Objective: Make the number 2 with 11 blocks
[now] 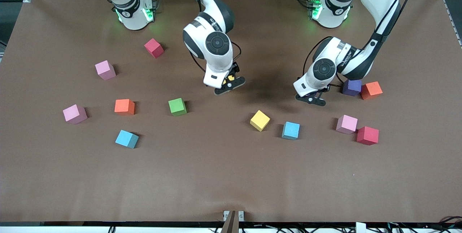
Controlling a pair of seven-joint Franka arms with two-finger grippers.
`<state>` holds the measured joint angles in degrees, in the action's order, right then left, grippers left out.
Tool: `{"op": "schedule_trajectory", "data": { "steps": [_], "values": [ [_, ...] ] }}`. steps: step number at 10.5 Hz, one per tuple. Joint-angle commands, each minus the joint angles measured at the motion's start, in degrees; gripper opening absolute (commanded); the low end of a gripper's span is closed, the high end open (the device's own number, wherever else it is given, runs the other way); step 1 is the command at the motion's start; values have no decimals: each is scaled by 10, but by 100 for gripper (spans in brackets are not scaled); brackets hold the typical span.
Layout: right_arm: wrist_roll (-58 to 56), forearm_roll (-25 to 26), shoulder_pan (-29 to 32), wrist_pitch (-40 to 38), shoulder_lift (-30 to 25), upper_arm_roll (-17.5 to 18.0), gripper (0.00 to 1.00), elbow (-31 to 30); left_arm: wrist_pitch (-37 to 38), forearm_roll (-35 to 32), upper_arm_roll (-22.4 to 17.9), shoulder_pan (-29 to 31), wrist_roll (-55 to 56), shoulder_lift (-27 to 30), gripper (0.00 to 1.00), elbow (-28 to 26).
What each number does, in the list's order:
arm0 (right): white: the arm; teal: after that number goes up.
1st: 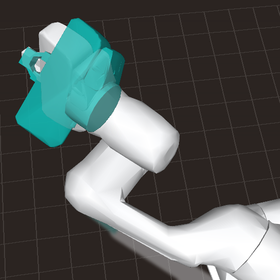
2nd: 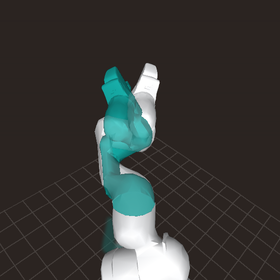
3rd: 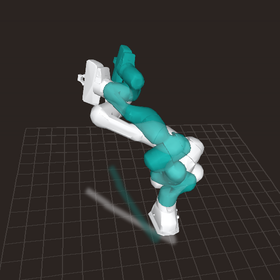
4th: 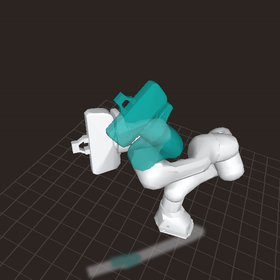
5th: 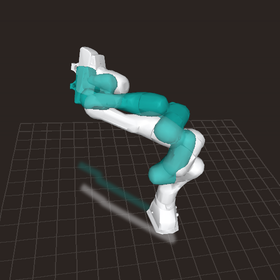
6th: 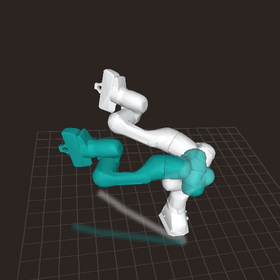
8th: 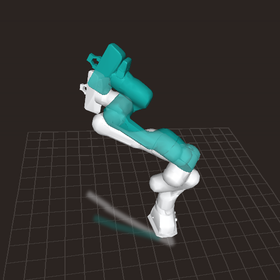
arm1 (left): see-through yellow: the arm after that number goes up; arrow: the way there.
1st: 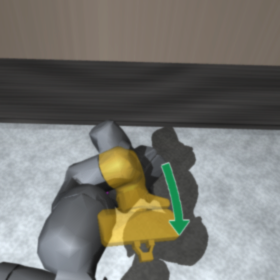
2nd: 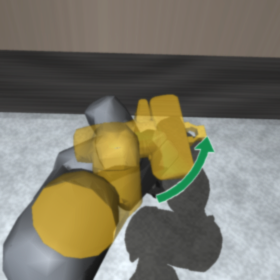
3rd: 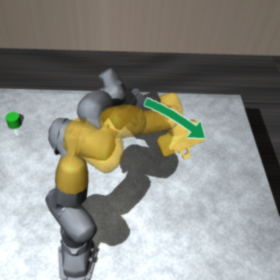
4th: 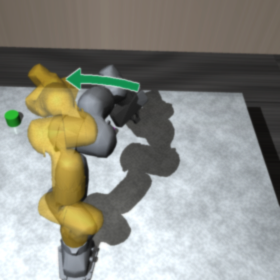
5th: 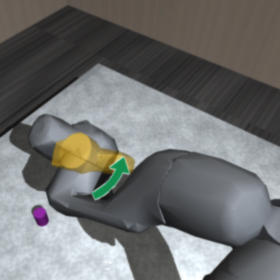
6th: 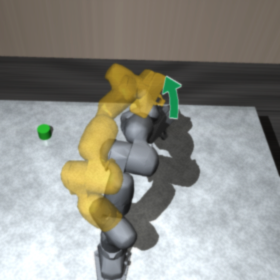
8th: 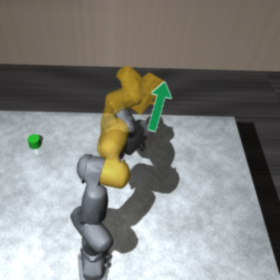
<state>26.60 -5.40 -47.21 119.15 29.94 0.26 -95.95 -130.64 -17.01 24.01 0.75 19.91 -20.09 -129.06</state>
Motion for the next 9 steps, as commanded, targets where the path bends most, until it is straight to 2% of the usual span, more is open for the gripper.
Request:
{"op": "schedule_trajectory", "data": {
  "steps": [1,2,3,5,7,9],
  "values": [
    [190,-8,-24,12,-10,-3,100,-6,-3,5,9,10,40,8,34,-1],
    [248,-8,-24,18,-9,-3,100,-6,-3,35,9,16,40,18,23,1],
    [311,-8,-24,20,-9,-4,100,-8,-3,46,9,12,41,27,17,4],
    [412,-8,-22,19,-9,-4,100,-11,3,69,10,11,50,28,17,20],
    [527,-7,-24,21,-8,-5,100,-10,74,78,16,7,57,21,17,85],
    [588,-4,-24,21,-8,-5,100,-24,115,113,17,5,63,20,17,142]
  ]
}}
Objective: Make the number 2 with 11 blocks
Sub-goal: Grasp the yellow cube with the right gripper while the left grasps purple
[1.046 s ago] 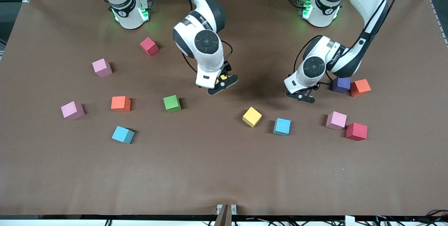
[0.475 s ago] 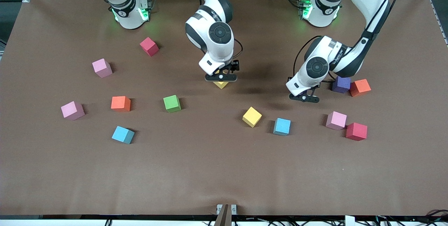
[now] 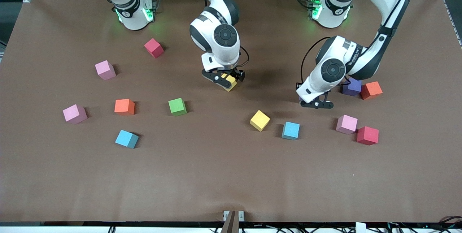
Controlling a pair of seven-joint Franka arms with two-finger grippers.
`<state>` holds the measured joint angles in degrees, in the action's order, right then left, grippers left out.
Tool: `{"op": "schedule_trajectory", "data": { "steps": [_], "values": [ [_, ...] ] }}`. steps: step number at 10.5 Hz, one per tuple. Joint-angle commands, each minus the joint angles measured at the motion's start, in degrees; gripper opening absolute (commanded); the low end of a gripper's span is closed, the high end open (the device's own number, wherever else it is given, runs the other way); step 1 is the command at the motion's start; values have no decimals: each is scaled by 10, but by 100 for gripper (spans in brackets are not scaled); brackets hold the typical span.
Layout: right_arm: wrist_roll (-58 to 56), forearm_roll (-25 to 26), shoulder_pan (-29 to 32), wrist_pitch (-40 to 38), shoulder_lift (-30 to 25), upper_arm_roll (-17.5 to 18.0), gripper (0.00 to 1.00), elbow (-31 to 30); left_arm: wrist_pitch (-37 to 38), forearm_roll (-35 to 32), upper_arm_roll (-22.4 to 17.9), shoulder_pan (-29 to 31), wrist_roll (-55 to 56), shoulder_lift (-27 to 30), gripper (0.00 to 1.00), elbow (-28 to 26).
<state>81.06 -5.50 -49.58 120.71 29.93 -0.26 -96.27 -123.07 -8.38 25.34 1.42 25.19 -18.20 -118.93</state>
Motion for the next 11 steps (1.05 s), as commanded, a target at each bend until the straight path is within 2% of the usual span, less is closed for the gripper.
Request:
{"op": "schedule_trajectory", "data": {
  "steps": [1,3,5,7,9,11],
  "values": [
    [56,0,-2,18,-8,0,100,-33,65,34,3,-3,12,1,17,68],
    [56,0,-8,105,-9,0,100,-85,104,35,2,-5,15,-6,17,96],
    [55,0,-14,167,-5,-1,100,-104,114,35,1,-1,44,-6,17,99],
    [55,21,-14,168,1,-1,100,-104,114,37,1,2,63,-16,18,123],
    [56,22,-17,172,10,-1,100,-104,114,48,1,-2,129,-31,18,158],
    [57,22,-17,174,17,-1,100,-104,114,49,1,-5,143,-32,18,158]
  ]
}}
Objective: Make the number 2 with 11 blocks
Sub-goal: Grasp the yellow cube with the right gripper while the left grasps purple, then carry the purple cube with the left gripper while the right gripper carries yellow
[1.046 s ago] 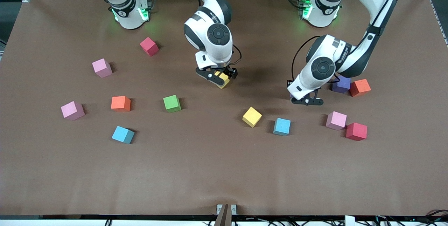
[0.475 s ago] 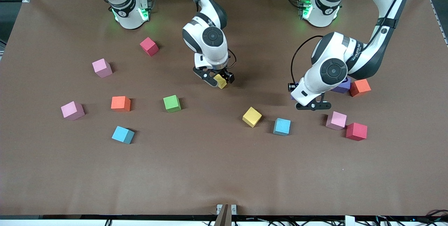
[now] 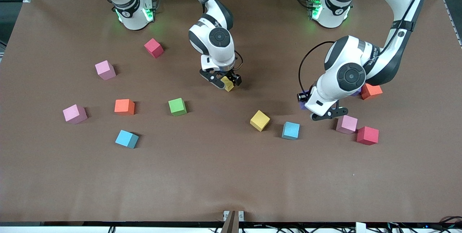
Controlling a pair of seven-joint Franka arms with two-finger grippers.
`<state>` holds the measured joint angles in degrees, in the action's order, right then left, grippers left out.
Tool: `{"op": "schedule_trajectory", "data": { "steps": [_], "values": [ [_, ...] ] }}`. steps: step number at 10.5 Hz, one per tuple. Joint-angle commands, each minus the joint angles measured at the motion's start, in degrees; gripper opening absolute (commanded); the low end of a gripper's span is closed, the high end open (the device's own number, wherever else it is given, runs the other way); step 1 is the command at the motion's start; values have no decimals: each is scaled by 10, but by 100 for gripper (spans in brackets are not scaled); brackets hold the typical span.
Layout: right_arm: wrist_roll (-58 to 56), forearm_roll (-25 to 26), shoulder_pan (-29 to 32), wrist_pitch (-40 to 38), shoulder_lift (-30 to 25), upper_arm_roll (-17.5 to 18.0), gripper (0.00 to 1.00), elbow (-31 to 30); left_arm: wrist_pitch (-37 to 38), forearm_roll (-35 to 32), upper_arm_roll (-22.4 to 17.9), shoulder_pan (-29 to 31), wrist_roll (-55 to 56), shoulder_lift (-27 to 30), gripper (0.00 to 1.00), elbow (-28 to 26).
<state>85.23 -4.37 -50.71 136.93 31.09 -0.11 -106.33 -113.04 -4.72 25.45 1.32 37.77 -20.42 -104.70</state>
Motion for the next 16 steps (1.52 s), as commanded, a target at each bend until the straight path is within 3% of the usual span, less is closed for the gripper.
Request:
{"op": "schedule_trajectory", "data": {
  "steps": [1,6,7,8,9,12,16],
  "values": [
    [15,11,-8,12,12,-2,100,-4,13,12,1,-3,20,-9,18,16],
    [16,11,-11,18,25,-2,100,-3,13,48,18,-4,84,1,17,18],
    [16,11,-11,18,25,-2,87,-3,13,48,20,-8,90,0,18,18],
    [15,11,-8,25,26,-2,23,-3,13,48,26,-11,87,-2,18,18],
    [14,11,-8,30,27,-2,0,-3,14,49,32,-18,91,-3,18,17],
    [5,48,-4,25,21,-3,0,2,14,47,33,-40,90,-7,18,12],
    [-53,48,45,16,8,-6,0,49,13,45,33,-63,82,-9,19,16]
  ]
}}
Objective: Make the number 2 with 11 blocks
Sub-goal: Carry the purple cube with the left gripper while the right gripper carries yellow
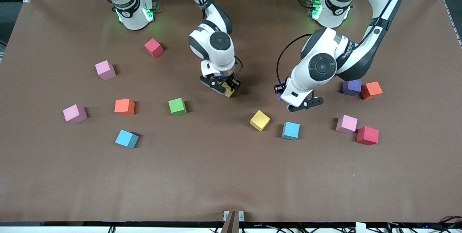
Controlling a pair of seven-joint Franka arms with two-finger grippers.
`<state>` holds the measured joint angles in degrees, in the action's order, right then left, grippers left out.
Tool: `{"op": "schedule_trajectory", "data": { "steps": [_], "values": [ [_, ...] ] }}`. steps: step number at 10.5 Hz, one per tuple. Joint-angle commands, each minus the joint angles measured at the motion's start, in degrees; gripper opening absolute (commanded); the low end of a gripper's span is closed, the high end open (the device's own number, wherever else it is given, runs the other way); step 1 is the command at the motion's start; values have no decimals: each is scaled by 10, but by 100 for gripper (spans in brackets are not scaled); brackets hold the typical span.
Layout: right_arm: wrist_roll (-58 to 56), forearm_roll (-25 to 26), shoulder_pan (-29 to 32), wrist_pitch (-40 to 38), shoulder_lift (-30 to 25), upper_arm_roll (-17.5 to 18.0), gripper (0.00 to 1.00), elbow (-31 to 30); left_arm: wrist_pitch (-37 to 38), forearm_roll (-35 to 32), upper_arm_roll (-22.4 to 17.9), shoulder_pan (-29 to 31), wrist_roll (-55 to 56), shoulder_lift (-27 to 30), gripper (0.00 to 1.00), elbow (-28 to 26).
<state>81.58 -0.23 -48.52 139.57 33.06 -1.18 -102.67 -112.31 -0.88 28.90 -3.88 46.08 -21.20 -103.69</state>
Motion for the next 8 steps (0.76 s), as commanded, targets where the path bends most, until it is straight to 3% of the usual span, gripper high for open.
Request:
{"op": "schedule_trajectory", "data": {
  "steps": [1,8],
  "values": [
    [-13,7,37,-18,-13,3,0,17,2,4,-2,-11,-1,-3,19,7],
    [-37,7,188,-36,-23,4,0,19,-22,-9,-3,-47,5,-37,20,19]
  ]
}}
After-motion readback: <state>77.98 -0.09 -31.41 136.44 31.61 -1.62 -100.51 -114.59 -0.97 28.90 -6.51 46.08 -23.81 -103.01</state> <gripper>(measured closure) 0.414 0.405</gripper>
